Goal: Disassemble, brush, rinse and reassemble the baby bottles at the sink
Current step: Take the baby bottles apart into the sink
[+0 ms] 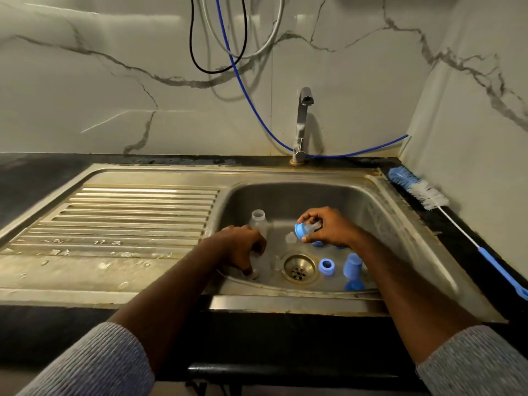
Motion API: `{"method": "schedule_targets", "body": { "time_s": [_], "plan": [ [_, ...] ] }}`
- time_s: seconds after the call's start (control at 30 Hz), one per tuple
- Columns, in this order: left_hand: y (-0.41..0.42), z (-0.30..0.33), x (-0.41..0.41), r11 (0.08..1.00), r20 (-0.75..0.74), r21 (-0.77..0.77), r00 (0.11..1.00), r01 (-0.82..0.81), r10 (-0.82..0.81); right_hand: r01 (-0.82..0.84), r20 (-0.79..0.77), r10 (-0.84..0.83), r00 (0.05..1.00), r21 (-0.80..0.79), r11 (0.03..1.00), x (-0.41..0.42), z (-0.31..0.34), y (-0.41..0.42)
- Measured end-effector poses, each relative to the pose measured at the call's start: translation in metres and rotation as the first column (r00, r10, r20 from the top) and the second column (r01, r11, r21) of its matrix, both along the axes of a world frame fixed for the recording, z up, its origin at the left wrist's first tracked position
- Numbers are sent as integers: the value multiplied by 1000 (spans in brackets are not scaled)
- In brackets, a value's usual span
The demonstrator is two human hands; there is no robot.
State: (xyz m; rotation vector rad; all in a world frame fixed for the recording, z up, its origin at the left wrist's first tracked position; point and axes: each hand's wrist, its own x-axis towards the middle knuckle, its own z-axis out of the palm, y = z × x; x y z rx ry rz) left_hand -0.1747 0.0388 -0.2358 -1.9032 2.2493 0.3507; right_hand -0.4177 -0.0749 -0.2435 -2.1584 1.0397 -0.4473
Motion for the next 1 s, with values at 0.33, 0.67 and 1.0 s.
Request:
{"method": "schedule_targets", "body": {
  "time_s": [0.33,0.67,1.0],
  "plan": [
    [5,-14,0,988,274,-16,951,156,-146,3,-81,-3,997,0,1000,1,2,6],
    [-29,17,-1,974,-300,-207,953,-92,26,21,153,-40,987,120,993,12,8,10],
    [-52,4,-30,942,-870,-208,489,-265,-55,49,495,-208,844,315,948,14,14,4]
  ]
}}
